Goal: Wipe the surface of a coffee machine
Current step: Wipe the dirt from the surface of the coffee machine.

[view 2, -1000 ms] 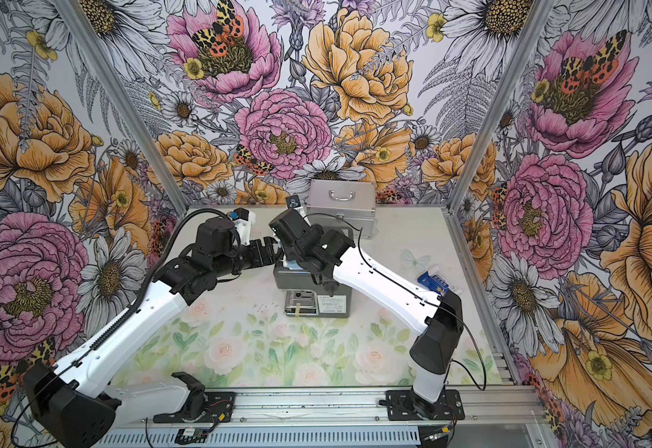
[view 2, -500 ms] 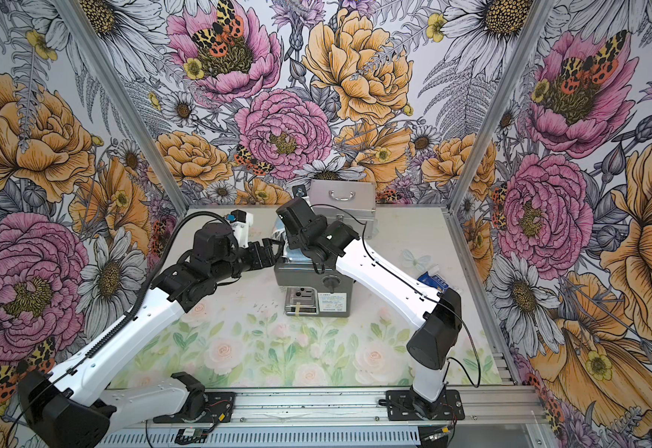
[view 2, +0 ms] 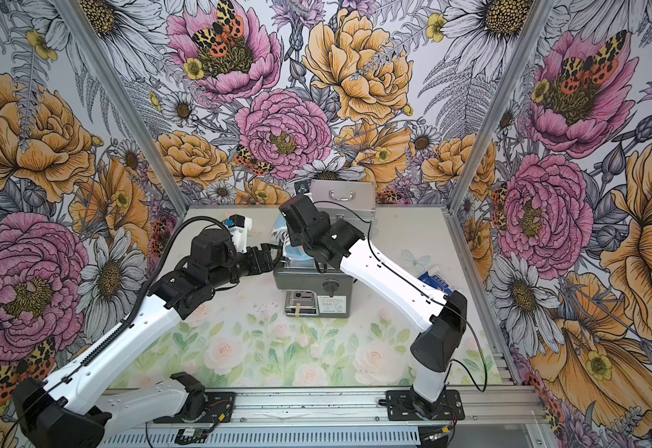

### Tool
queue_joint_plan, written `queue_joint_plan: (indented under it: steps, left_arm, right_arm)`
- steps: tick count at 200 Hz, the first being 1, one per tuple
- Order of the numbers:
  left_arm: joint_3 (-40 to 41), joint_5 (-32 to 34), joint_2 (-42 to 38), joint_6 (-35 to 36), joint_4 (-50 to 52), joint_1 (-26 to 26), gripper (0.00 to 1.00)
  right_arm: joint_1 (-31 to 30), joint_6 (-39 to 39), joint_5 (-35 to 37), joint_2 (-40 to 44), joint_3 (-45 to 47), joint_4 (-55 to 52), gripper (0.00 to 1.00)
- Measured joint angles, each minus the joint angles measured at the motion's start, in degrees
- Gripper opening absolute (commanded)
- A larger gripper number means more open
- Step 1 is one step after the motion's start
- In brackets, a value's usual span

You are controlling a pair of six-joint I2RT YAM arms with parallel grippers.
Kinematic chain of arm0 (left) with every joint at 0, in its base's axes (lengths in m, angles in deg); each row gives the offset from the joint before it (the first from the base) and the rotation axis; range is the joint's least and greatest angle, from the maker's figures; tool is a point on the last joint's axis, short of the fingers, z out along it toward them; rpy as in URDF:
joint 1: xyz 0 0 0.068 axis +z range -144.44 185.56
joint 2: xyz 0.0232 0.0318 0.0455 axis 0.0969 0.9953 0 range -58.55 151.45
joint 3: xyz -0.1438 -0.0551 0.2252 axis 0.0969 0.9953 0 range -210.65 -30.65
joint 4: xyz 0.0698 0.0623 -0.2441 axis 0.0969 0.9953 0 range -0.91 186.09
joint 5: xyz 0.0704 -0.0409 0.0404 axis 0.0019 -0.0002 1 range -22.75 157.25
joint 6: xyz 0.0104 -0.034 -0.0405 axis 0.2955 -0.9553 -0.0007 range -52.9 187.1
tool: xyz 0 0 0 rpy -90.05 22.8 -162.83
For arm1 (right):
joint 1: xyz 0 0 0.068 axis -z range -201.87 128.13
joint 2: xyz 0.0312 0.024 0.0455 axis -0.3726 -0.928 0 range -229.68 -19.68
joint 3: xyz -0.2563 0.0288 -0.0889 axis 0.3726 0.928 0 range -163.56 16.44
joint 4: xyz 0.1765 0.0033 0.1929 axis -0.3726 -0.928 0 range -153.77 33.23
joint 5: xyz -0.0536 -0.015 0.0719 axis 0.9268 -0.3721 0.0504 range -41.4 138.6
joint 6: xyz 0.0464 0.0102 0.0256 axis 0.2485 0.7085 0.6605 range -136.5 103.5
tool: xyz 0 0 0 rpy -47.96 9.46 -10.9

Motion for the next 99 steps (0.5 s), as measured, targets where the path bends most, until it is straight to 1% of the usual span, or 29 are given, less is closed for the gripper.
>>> queue_joint_plan:
  steps: [54,72,99]
  left_arm:
    - [0.4,0.2,-0.8,0.0,0.1,-0.1,0.85]
    - [0.4,0.2,-0.9,0.0,0.1,-0.1,0.85]
    - [0.6,0.2,-1.1,0.0,0.2,-0.1,0.85]
  right_arm:
    - [4.4,-0.5,1.4,14.0,8.2,0.7,0.0]
    - [5.6,0.1,1.2,17.0,13.3,0.9,0.0]
    - [5.7,1.8,1.2,18.8,21.3,1.2,0.0]
